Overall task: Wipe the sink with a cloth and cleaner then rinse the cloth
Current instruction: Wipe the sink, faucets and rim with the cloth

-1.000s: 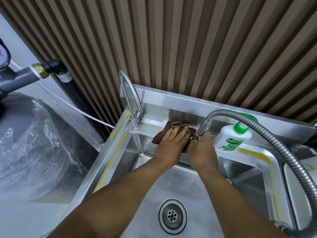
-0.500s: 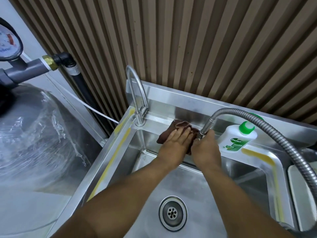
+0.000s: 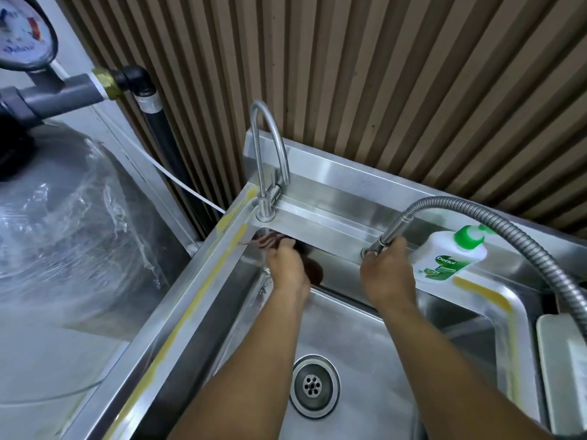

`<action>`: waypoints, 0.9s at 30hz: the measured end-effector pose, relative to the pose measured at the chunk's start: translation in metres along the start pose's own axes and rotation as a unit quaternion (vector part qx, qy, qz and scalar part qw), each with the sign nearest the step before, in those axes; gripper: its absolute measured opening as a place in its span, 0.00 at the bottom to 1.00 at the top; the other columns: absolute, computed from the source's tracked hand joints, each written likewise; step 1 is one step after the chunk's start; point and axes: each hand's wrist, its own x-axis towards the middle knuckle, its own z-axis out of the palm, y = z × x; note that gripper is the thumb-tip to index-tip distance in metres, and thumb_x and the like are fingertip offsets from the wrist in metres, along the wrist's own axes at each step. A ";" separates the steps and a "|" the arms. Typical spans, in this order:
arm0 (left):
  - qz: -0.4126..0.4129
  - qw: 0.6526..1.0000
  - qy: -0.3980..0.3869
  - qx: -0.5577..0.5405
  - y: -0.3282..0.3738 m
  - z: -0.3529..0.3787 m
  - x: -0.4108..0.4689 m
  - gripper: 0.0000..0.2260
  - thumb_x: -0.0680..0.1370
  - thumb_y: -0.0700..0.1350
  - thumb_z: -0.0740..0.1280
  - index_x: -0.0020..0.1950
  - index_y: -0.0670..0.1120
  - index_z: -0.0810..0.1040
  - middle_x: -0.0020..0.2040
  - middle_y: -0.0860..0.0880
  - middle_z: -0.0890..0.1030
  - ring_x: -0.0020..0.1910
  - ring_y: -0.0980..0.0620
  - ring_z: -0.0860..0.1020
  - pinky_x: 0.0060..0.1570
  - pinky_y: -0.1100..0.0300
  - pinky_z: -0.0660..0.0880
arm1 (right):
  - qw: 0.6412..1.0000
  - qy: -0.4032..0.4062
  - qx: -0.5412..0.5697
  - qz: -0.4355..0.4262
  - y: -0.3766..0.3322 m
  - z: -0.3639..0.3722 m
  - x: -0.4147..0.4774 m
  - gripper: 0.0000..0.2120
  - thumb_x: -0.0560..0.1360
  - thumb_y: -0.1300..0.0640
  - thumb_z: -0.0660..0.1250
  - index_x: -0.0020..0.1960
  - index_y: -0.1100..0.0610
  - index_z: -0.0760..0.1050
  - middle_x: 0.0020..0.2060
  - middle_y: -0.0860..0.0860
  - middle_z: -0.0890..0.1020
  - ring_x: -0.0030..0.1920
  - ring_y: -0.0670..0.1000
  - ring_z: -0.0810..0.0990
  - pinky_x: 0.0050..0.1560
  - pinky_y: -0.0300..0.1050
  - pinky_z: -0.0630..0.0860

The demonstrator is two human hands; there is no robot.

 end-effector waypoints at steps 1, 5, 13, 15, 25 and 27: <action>-0.004 1.000 -0.002 0.009 -0.005 0.010 -0.001 0.08 0.76 0.32 0.61 0.50 0.44 0.74 0.43 0.44 0.77 0.39 0.46 0.76 0.41 0.56 0.73 | 1.000 0.002 -0.002 -0.001 0.001 0.001 0.001 0.10 0.80 0.56 0.61 0.59 0.55 0.66 0.55 0.57 0.79 0.53 0.63 0.78 0.47 0.51 0.70; -0.112 0.992 -0.034 0.056 -0.028 0.013 -0.017 0.13 0.73 0.30 0.56 0.46 0.45 0.74 0.44 0.43 0.76 0.45 0.44 0.75 0.43 0.55 0.72 | 1.000 0.003 -0.010 -0.006 0.001 0.001 0.000 0.09 0.80 0.56 0.61 0.59 0.56 0.65 0.54 0.59 0.79 0.54 0.64 0.77 0.47 0.52 0.70; -0.111 0.992 -0.060 -0.009 0.008 0.010 -0.010 0.14 0.73 0.27 0.55 0.39 0.44 0.71 0.37 0.44 0.71 0.38 0.45 0.71 0.43 0.51 0.73 | 1.000 0.002 -0.015 0.001 -0.001 0.001 -0.001 0.09 0.80 0.56 0.61 0.58 0.56 0.65 0.55 0.59 0.79 0.54 0.64 0.77 0.46 0.51 0.68; -0.116 0.991 -0.060 0.023 -0.001 0.012 -0.012 0.13 0.72 0.27 0.55 0.39 0.44 0.70 0.40 0.43 0.72 0.41 0.45 0.71 0.45 0.50 0.70 | 1.000 0.001 -0.015 0.000 -0.001 0.000 -0.001 0.09 0.80 0.56 0.61 0.58 0.56 0.65 0.55 0.59 0.79 0.54 0.64 0.77 0.46 0.51 0.67; -0.150 0.983 -0.084 0.064 0.007 0.008 -0.014 0.13 0.73 0.27 0.52 0.40 0.43 0.69 0.41 0.43 0.71 0.38 0.45 0.71 0.33 0.55 0.75 | 1.000 -0.002 -0.002 -0.006 -0.005 -0.002 -0.005 0.07 0.81 0.56 0.61 0.53 0.53 0.62 0.54 0.60 0.79 0.52 0.64 0.77 0.47 0.50 0.67; -0.114 0.990 -0.084 0.026 0.032 0.008 -0.010 0.14 0.74 0.26 0.52 0.43 0.43 0.69 0.40 0.44 0.68 0.36 0.46 0.68 0.31 0.55 0.76 | 1.000 -0.005 -0.003 -0.005 -0.005 -0.003 -0.006 0.07 0.81 0.56 0.61 0.53 0.53 0.62 0.54 0.59 0.79 0.49 0.62 0.76 0.46 0.50 0.67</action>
